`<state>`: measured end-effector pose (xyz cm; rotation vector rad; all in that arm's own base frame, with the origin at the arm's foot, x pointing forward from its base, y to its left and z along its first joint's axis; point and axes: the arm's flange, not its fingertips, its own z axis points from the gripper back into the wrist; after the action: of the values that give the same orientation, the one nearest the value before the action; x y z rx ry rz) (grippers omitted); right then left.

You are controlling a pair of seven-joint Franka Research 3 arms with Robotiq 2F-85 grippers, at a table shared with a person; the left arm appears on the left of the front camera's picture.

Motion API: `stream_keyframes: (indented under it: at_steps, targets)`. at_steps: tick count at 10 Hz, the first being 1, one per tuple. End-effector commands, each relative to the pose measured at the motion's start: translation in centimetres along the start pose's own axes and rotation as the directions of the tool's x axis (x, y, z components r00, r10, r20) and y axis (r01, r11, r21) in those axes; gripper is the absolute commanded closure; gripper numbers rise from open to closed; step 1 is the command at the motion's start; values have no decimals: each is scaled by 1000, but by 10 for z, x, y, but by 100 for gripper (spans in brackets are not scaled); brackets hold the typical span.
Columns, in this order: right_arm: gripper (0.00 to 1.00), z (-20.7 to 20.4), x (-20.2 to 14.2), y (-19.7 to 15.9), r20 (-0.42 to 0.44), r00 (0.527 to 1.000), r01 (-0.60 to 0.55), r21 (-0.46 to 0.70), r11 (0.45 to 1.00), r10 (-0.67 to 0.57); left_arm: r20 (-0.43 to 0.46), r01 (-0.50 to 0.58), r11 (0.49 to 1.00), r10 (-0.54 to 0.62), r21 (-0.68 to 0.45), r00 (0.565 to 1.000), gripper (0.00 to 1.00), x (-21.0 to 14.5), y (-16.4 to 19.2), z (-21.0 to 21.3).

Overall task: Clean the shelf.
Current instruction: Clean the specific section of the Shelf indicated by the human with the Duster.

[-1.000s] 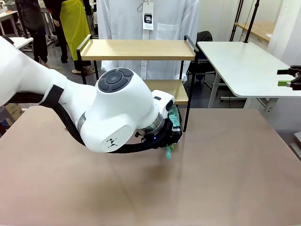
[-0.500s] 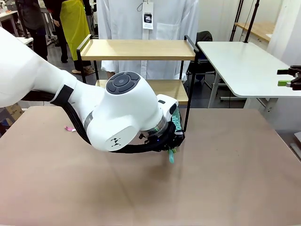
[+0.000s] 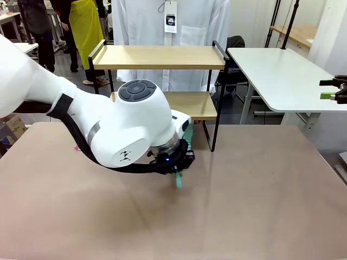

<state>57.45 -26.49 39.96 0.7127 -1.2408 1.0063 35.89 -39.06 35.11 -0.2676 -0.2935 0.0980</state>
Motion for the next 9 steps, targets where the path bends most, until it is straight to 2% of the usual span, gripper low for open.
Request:
stream_keyframes:
  at_steps: [1,4,6,8,9]
  targets:
    - [0,-1,3,0,-1,1000,-4,-3,1000,4,-14,-39,995,40,88,999,87,5,44,22]
    - [0,-1,3,0,-1,1000,-4,-3,1000,4,69,-96,959,81,265,994,87,11,101,55]
    - [0,-1,3,0,-1,1000,-4,-3,1000,4,136,-124,899,73,419,988,87,16,126,76]
    - [0,-1,3,0,-1,1000,-4,-3,1000,4,244,-149,855,28,497,969,87,15,124,88]
    - [0,-1,3,0,-1,1000,-4,-3,1000,4,270,-145,870,14,471,963,87,15,118,90]
